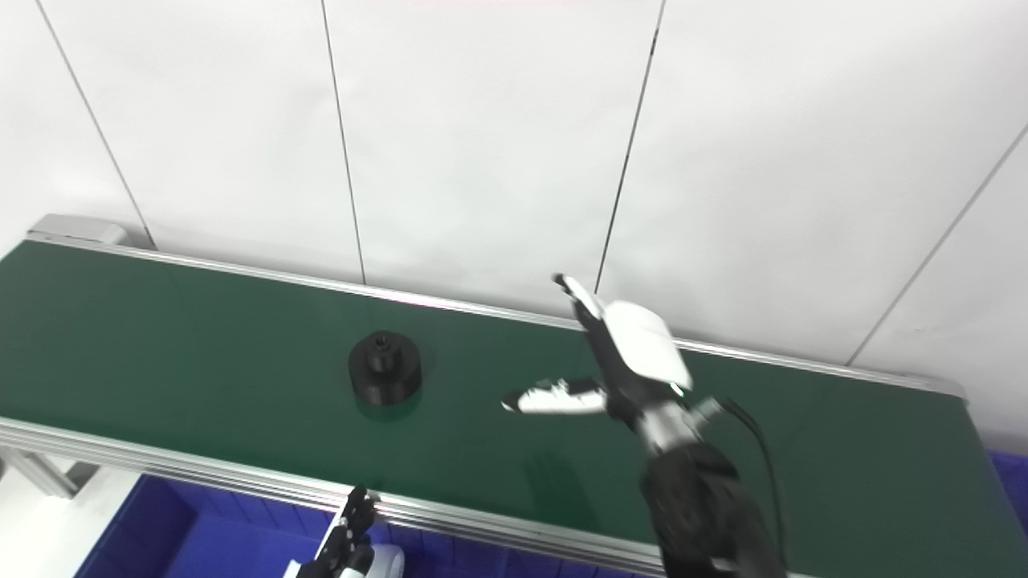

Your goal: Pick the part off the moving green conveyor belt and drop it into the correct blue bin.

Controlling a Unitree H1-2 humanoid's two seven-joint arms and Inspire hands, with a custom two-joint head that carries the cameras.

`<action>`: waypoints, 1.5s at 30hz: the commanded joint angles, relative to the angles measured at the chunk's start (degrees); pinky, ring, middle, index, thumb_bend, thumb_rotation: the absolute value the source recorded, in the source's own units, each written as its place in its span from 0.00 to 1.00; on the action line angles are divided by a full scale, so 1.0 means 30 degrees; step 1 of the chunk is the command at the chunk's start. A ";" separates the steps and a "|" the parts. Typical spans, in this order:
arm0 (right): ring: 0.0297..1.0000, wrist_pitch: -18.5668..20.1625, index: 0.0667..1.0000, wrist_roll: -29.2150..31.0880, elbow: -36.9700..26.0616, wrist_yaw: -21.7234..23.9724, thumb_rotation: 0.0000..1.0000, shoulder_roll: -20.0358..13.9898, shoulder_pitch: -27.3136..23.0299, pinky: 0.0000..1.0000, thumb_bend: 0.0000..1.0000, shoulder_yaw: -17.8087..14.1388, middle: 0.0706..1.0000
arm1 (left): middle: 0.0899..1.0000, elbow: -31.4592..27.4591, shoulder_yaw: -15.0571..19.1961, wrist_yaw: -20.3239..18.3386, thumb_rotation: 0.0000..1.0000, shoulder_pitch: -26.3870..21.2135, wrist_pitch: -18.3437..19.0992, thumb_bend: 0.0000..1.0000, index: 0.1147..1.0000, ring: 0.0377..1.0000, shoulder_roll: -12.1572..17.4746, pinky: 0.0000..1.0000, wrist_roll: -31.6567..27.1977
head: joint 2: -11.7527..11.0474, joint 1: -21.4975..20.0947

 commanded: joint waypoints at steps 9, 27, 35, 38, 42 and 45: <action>0.85 -0.0614 0.93 -0.0713 0.5050 -0.0289 0.50 0.0559 -0.4525 0.62 1.00 0.2306 0.92 | 1.00 0.0199 -0.0415 0.0169 0.81 -0.0444 -0.0674 0.59 1.00 1.00 -0.0710 1.00 0.0286 | -0.0006 0.0500; 0.70 -0.0428 0.88 -0.1968 1.1728 -0.0308 0.42 0.1989 -0.8236 0.52 1.00 0.6093 0.85 | 1.00 -0.0009 -0.1147 0.0744 0.78 -0.0202 -0.1011 0.68 1.00 1.00 -0.1064 1.00 0.1078 | 0.0007 0.1224; 0.71 -0.0762 0.85 -0.1945 1.4233 -0.0737 0.38 0.2390 -0.8978 0.51 1.00 0.6868 0.84 | 1.00 -0.0269 -0.1395 0.0862 0.76 -0.0008 -0.1029 0.67 1.00 1.00 -0.1343 1.00 0.1129 | 0.0082 0.1629; 0.73 -0.0706 0.85 -0.1954 1.4910 -0.0380 0.37 0.2287 -0.9116 0.52 1.00 0.7247 0.86 | 1.00 -0.0577 -0.1465 0.0910 0.77 0.0156 -0.0809 0.69 1.00 1.00 -0.1396 1.00 0.1227 | 0.0248 0.1762; 0.66 -0.0625 0.84 -0.1789 1.5641 0.0723 0.37 0.2186 -0.9282 0.51 1.00 0.7730 0.78 | 1.00 -0.0911 -0.1520 0.0831 0.76 0.0317 -0.0839 0.68 1.00 1.00 -0.1388 1.00 0.1079 | 0.0378 0.1732; 0.57 0.0093 0.79 -0.2030 1.6435 0.2056 0.33 0.2325 -0.9545 0.47 1.00 0.8346 0.66 | 1.00 -0.1092 -0.1521 0.0838 0.76 0.0387 -0.0768 0.67 1.00 1.00 -0.1342 1.00 0.1133 | 0.0469 0.1648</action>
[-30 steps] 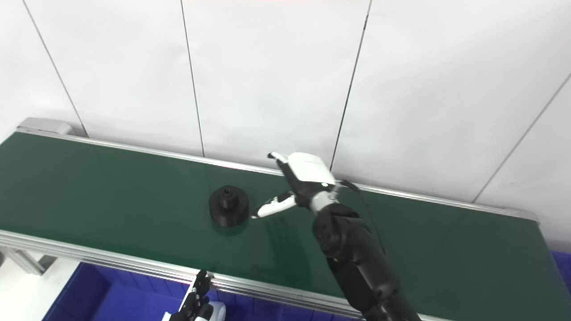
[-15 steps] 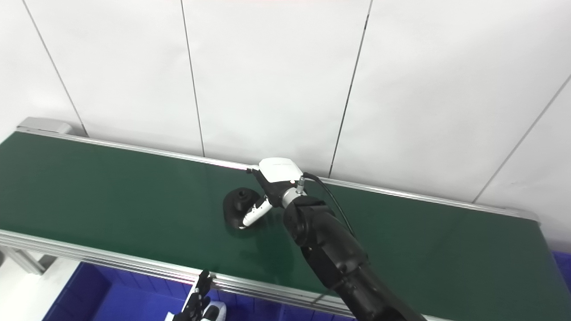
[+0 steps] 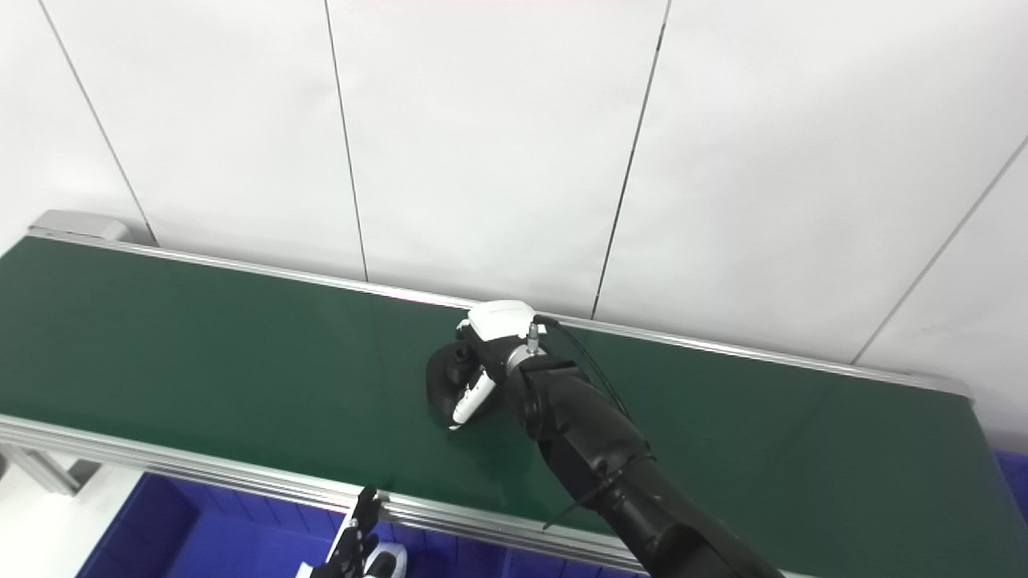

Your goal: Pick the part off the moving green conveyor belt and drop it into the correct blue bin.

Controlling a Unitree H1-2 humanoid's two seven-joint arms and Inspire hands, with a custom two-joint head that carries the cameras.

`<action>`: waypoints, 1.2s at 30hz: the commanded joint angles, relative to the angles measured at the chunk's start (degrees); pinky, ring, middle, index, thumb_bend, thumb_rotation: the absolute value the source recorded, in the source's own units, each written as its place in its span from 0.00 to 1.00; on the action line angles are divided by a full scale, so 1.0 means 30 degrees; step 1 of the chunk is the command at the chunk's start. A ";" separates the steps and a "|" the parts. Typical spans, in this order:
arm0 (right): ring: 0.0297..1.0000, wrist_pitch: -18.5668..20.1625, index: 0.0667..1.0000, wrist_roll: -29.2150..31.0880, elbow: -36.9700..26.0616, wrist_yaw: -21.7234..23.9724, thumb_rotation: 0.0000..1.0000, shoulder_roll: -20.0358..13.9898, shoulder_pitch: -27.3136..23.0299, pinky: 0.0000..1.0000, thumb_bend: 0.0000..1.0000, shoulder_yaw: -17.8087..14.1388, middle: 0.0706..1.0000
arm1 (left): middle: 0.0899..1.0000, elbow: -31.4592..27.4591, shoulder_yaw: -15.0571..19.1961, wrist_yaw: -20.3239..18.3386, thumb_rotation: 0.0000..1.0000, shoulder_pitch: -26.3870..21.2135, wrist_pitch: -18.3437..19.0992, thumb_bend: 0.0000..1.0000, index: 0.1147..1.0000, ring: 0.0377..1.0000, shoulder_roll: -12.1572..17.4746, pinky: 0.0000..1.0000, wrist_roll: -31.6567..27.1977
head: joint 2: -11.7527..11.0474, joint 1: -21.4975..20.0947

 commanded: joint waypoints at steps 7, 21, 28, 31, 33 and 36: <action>0.60 0.0821 0.67 -0.0654 -0.0510 0.1816 0.01 -0.0322 -0.0185 0.40 0.67 0.0957 0.64 | 1.00 -0.1046 -0.0877 -0.0140 0.78 0.0008 -0.0007 0.70 1.00 1.00 -0.0777 1.00 0.0251 | 0.0078 -0.0121; 0.60 0.1696 0.72 -0.0252 -0.2082 0.3058 0.00 -0.0593 0.0068 0.40 0.66 0.0221 0.64 | 1.00 -0.1156 -0.0821 -0.0348 0.77 0.0045 0.0114 0.71 1.00 1.00 -0.0585 1.00 -0.0080 | 0.0170 -0.0475; 0.56 0.1365 0.64 0.0055 -0.3451 0.3593 0.00 -0.1183 0.0181 0.41 0.69 -0.0232 0.60 | 1.00 -0.1294 -0.0729 -0.0665 0.76 0.0087 0.0177 0.68 1.00 1.00 -0.0496 1.00 -0.0676 | 0.0280 -0.0853; 0.53 0.1483 0.47 0.0224 -0.4720 0.4291 0.11 -0.1611 0.0153 0.43 0.53 -0.0486 0.58 | 1.00 -0.1460 -0.0671 -0.0920 0.74 0.0103 0.0451 0.66 1.00 1.00 -0.0394 1.00 -0.1174 | 0.0311 -0.0999; 0.49 0.1593 0.45 0.0481 -0.6064 0.4805 0.04 -0.2023 0.0201 0.40 0.52 -0.0816 0.52 | 1.00 -0.1548 -0.0613 -0.1017 0.74 0.0109 0.0565 0.64 1.00 1.00 -0.0325 1.00 -0.1388 | 0.0323 -0.1180; 0.46 0.1697 0.43 0.0507 -0.8190 0.5788 0.00 -0.2720 0.0208 0.38 0.53 -0.1029 0.48 | 1.00 -0.1562 -0.0527 -0.1088 0.75 0.0065 0.0601 0.63 1.00 1.00 -0.0170 1.00 -0.1583 | 0.0391 -0.1640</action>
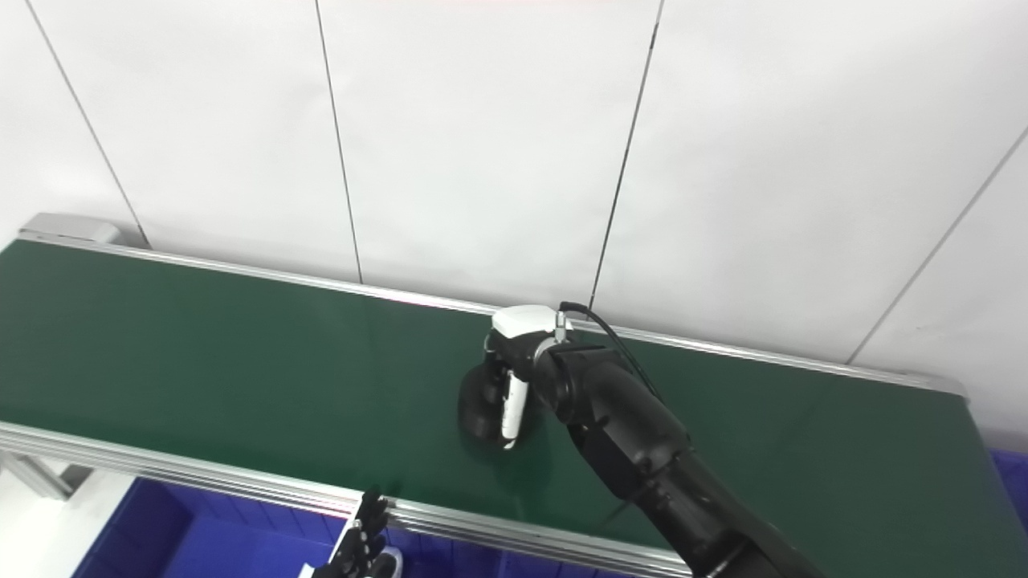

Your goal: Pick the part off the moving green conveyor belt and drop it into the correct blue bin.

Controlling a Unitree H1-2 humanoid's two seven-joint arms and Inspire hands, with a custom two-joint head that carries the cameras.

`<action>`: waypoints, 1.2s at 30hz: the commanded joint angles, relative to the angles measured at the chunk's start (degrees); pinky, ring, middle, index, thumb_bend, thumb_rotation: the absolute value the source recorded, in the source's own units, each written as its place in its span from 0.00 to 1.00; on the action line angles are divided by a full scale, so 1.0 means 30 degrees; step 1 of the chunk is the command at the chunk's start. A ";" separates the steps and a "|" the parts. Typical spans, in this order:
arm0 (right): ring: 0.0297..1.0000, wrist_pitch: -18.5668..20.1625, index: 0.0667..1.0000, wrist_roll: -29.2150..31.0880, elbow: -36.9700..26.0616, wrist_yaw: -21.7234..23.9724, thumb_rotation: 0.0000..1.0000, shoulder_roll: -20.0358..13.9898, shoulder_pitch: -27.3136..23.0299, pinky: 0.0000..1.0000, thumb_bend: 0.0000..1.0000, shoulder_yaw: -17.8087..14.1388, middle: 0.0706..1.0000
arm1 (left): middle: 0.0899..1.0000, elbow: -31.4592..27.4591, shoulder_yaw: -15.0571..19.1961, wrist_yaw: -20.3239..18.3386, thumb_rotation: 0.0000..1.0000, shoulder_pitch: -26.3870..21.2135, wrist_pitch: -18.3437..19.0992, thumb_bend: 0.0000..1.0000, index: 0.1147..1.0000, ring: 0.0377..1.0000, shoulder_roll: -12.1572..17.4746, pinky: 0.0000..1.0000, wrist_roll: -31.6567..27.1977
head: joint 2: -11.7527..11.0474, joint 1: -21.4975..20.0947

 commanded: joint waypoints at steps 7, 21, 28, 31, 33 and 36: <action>0.57 0.0881 0.44 -0.0564 -0.6164 0.3302 0.00 -0.1885 -0.0654 0.49 0.53 -0.0774 0.46 | 1.00 -0.1129 0.0050 -0.0571 0.78 -0.0262 0.0372 0.63 1.00 1.00 0.0177 1.00 -0.0369 | 0.0348 -0.1682; 0.35 0.0326 0.48 -0.2333 -1.3868 0.6896 0.00 -0.4226 0.3476 0.28 0.53 -0.0848 0.38 | 1.00 -0.2896 0.0856 -0.1461 0.84 -0.0101 0.2050 0.65 1.00 1.00 0.1451 1.00 -0.1286 | 0.1772 -0.4911; 0.38 0.0220 0.48 -0.3753 -1.7289 0.8831 0.00 -0.5017 0.6423 0.30 0.51 -0.1134 0.46 | 1.00 -0.4402 0.1260 -0.1895 0.86 -0.0032 0.3506 0.67 1.00 1.00 0.1888 1.00 -0.2211 | 0.2587 -0.6048; 0.36 0.0063 0.51 -0.4697 -1.8771 0.9126 0.00 -0.5194 0.8410 0.29 0.51 -0.1665 0.43 | 1.00 -0.5114 0.1627 -0.2028 0.83 -0.0121 0.4624 0.72 1.00 1.00 0.1951 1.00 -0.3028 | 0.3143 -0.6896; 0.35 -0.0286 0.52 -0.4765 -1.9408 0.8933 0.00 -0.5247 0.9491 0.27 0.51 -0.2143 0.42 | 1.00 -0.5504 0.1814 -0.2034 0.82 -0.0182 0.5104 0.78 1.00 1.00 0.1997 1.00 -0.3179 | 0.3408 -0.7161; 0.34 -0.0676 0.52 -0.4482 -2.0145 0.8181 0.00 -0.5224 1.1264 0.27 0.51 -0.3109 0.43 | 1.00 -0.5958 0.2083 -0.2010 0.81 -0.0297 0.5652 0.79 1.00 1.00 0.2044 1.00 -0.3478 | 0.3832 -0.7548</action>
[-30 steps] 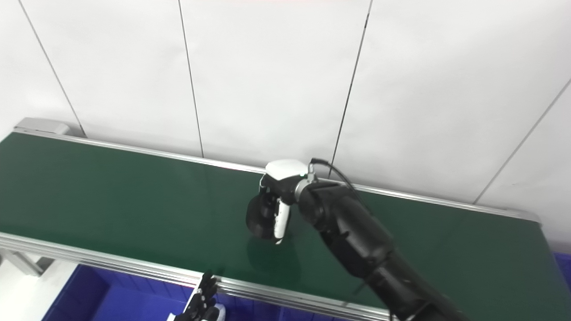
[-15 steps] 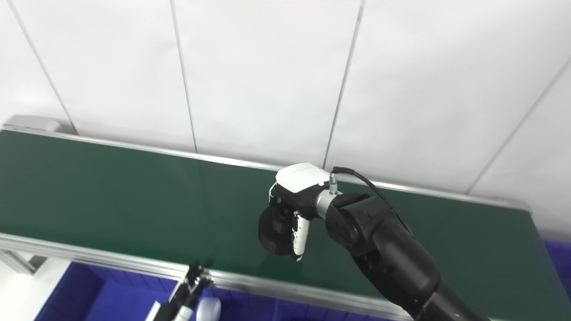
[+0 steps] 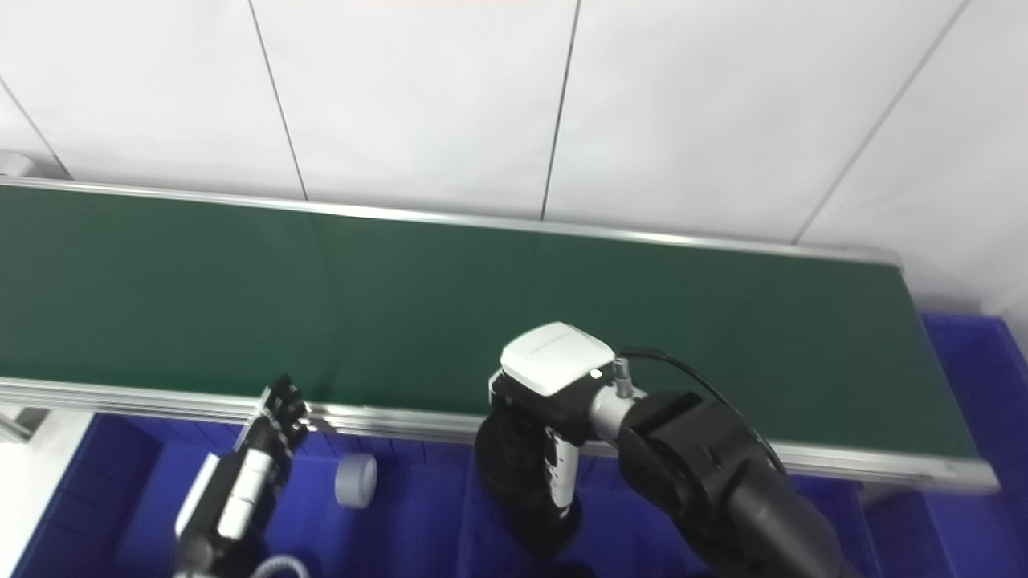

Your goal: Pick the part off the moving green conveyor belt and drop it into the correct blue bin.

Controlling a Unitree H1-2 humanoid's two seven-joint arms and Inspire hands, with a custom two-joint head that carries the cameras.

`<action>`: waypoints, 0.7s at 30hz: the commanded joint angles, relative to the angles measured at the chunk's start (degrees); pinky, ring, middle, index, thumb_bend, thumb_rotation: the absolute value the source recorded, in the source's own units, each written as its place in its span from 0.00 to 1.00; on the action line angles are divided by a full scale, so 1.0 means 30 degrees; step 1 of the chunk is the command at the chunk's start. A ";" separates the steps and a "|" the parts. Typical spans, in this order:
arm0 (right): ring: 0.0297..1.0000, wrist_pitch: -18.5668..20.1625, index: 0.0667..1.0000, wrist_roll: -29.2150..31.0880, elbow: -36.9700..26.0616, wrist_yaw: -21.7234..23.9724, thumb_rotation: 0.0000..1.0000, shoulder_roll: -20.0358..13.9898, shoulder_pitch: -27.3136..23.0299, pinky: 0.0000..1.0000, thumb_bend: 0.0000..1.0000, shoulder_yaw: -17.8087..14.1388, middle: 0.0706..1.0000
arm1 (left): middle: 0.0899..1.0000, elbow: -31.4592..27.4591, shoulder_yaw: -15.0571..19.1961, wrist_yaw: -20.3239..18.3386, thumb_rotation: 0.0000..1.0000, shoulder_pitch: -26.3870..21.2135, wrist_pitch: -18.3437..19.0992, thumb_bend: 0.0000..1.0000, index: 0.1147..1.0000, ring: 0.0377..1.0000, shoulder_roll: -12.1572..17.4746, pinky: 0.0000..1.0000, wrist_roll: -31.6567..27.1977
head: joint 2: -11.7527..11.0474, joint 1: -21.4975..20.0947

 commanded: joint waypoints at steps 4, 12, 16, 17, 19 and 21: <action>0.34 -0.1214 0.53 -0.0093 -0.1651 -0.0680 0.00 -0.0206 0.1957 0.28 0.51 -0.1492 0.44 | 1.00 -0.1109 0.0386 -0.0059 0.80 -0.0378 0.0664 0.80 1.00 1.00 0.0029 1.00 -0.0622 | 0.0481 -0.0357; 0.35 -0.2917 0.54 -0.1242 -0.1866 -0.1802 0.00 -0.0423 0.5303 0.31 0.51 -0.2598 0.43 | 1.00 -0.1738 0.0598 -0.0259 0.81 -0.0531 0.1429 0.77 1.00 1.00 0.0345 1.00 -0.0808 | 0.1066 -0.0645; 0.36 -0.4179 0.52 -0.1669 -0.0732 -0.3935 0.00 -0.0486 0.6516 0.32 0.51 -0.2979 0.42 | 1.00 -0.1782 0.0671 -0.0372 0.81 -0.0547 0.1636 0.76 1.00 1.00 0.0526 1.00 -0.0833 | 0.1215 -0.0617; 0.35 -0.4421 0.52 -0.2068 -0.0536 -0.4291 0.00 -0.0450 0.6743 0.30 0.51 -0.3013 0.41 | 1.00 -0.1805 0.0672 -0.0372 0.81 -0.0554 0.1680 0.77 1.00 1.00 0.0550 1.00 -0.0811 | 0.1215 -0.0617; 0.32 -0.4561 0.47 -0.3465 -0.0499 -0.3871 0.00 -0.0126 0.6990 0.24 0.52 -0.2974 0.44 | 1.00 -0.1823 0.0657 -0.0369 0.81 -0.0566 0.1729 0.78 1.00 1.00 0.0574 1.00 -0.0783 | 0.1215 -0.0617; 0.42 -0.4531 0.46 -0.4737 -0.0635 -0.3053 0.08 0.0375 0.7140 0.32 0.52 -0.2967 0.51 | 1.00 -0.1868 0.0658 -0.0361 0.80 -0.0538 0.1747 0.78 1.00 1.00 0.0613 1.00 -0.0773 | 0.1209 -0.0525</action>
